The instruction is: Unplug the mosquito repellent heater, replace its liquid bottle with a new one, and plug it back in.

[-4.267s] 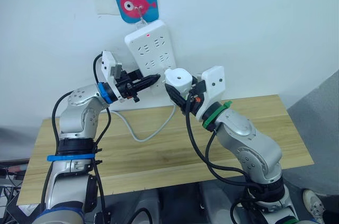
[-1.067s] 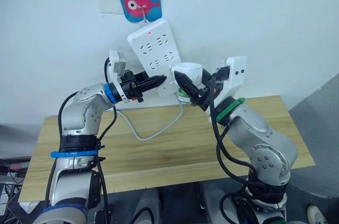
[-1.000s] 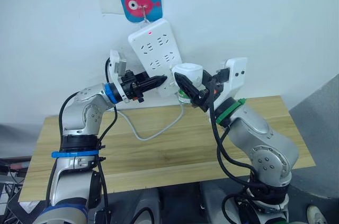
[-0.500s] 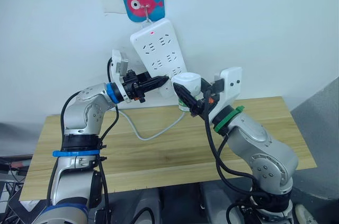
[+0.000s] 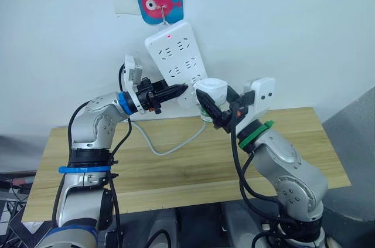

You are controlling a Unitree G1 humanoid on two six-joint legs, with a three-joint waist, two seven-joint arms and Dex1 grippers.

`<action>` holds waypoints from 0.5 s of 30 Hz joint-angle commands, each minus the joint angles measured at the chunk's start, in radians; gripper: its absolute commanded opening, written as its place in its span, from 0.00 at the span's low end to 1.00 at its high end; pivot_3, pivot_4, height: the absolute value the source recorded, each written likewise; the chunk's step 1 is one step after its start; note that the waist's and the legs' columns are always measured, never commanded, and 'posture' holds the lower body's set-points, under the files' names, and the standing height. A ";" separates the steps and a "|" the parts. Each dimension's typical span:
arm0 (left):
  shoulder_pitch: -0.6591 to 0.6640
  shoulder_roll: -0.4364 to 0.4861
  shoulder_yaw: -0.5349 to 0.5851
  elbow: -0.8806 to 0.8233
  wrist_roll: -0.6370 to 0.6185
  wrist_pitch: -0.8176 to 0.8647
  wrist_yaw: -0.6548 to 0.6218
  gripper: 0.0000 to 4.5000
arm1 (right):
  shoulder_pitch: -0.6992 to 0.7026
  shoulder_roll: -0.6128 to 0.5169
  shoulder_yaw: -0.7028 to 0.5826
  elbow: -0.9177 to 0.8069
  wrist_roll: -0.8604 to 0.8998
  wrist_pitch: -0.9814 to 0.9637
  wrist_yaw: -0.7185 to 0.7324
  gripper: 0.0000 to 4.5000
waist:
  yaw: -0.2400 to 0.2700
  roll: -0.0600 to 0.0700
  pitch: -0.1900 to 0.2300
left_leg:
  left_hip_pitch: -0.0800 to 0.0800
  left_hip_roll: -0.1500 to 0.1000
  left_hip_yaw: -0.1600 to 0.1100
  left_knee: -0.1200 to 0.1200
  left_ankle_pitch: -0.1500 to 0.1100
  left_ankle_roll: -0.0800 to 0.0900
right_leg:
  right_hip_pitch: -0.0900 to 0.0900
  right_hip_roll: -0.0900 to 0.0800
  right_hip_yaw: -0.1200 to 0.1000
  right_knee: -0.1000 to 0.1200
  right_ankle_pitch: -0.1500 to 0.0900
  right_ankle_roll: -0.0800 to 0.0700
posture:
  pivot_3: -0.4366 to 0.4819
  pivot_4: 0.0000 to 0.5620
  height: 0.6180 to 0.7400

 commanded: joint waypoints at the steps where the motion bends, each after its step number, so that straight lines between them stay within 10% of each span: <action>1: -0.017 -0.002 -0.023 0.001 -0.018 0.022 -0.011 0.29 | -0.007 0.004 -0.004 -0.025 -0.022 -0.055 -0.011 0.68 | 0.000 0.000 0.000 | 0.000 0.000 0.000 0.000 0.000 0.000 | 0.000 0.000 0.000 0.000 0.000 0.000 | 0.36 0.46 1.00; 15: -0.023 0.001 -0.029 0.008 -0.016 0.021 -0.017 0.29 | -0.001 -0.006 0.011 -0.034 -0.043 -0.076 -0.003 0.68 | 0.001 0.000 0.000 | 0.000 0.000 0.000 0.000 0.001 -0.001 | 0.000 0.000 0.000 -0.001 0.000 0.000 | 0.36 0.46 1.00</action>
